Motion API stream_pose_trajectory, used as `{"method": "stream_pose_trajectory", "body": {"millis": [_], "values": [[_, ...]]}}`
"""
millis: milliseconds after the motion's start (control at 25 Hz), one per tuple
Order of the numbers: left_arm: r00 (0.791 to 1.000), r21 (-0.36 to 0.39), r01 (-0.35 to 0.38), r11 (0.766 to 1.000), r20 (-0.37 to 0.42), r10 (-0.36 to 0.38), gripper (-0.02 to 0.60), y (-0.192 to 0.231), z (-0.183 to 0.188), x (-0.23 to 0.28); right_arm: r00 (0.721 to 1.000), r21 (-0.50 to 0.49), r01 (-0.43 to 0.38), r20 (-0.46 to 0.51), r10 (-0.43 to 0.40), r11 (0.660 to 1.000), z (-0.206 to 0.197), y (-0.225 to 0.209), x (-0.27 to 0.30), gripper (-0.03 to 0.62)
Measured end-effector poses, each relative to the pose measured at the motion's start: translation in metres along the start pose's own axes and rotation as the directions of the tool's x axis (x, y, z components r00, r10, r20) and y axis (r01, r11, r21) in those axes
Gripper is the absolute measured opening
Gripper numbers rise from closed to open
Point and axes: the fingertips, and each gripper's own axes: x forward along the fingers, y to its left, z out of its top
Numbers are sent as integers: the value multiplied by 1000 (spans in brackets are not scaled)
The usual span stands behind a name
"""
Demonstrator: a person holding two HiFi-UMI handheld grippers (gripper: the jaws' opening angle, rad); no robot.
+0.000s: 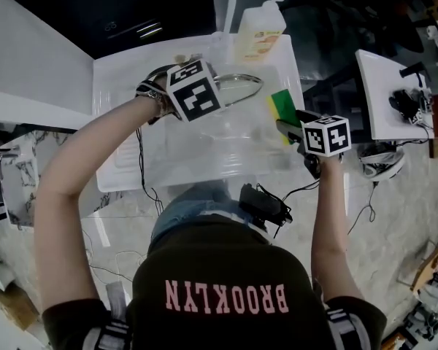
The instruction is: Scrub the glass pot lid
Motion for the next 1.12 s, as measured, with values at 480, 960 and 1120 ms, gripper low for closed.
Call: {"method": "stream_pose_trajectory", "body": {"millis": [480,960,1120], "values": [[984,411,-170,896,128,128,55,-12,-4,29,999,-47,37,22,-36,998,19,-4,-10,295],[950,704,-277,654,301,79,57,-87,-57,10,995,-232,-83,-66,70,969,30,55,11,295],[956,752,-269,602,282,75,57,-104,-84,8,979,-254,-179,-144,146,951,20,88,30,295]]}}
